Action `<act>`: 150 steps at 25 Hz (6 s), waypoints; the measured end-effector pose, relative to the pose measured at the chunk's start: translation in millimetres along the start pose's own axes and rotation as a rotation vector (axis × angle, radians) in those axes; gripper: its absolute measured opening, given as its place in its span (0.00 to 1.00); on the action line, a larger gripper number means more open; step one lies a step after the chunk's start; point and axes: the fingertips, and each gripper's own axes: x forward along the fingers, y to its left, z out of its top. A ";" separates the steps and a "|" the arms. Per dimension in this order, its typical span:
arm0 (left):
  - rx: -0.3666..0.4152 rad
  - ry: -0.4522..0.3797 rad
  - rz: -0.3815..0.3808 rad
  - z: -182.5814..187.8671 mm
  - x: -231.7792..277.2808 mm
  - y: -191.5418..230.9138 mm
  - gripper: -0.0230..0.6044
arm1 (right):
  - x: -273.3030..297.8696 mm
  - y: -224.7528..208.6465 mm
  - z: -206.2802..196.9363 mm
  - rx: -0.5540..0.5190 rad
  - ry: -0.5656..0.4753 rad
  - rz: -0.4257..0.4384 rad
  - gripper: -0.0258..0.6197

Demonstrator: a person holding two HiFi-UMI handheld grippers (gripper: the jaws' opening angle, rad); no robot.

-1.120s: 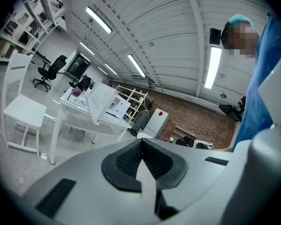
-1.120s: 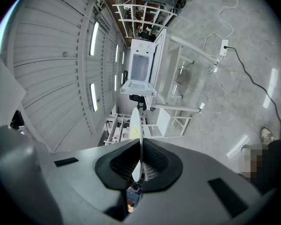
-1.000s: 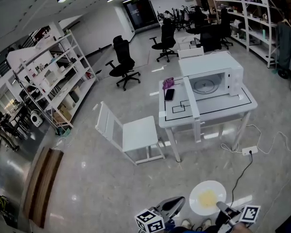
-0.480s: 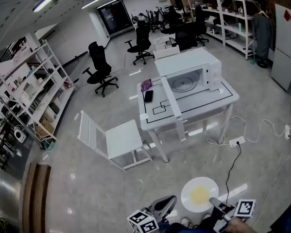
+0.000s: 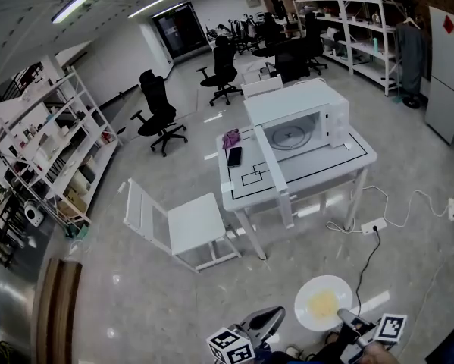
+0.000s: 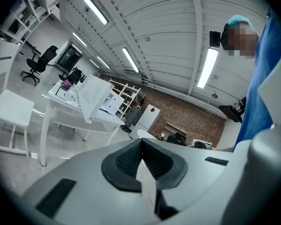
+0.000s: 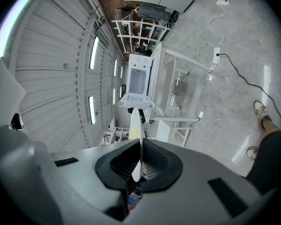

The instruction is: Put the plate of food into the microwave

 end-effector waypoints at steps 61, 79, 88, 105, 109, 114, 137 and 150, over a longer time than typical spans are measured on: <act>0.015 -0.087 0.271 132.6 325.5 141.3 0.04 | 197.9 -19.7 381.0 0.006 0.182 -0.023 0.05; -0.012 -0.229 0.564 178.1 400.1 188.1 0.04 | 305.9 -29.0 488.5 -0.035 0.460 -0.013 0.05; -0.016 -0.237 0.611 194.6 428.2 215.2 0.04 | 343.6 -36.2 513.5 -0.033 0.458 -0.021 0.05; 0.001 -0.256 0.604 229.0 406.1 279.5 0.04 | 417.1 -30.3 487.6 -0.029 0.379 -0.052 0.05; -0.007 -0.247 0.606 236.0 404.6 288.8 0.04 | 431.6 -28.8 489.5 -0.014 0.345 -0.061 0.05; -0.002 -0.238 0.615 247.0 412.8 308.8 0.04 | 453.4 -37.3 498.6 -0.006 0.317 -0.077 0.05; 0.021 -0.211 0.669 265.8 418.5 340.5 0.04 | 506.9 -45.9 498.4 0.024 0.194 -0.138 0.05; 0.034 -0.186 0.662 262.2 418.6 345.4 0.04 | 538.7 -44.9 498.8 0.030 0.117 -0.167 0.05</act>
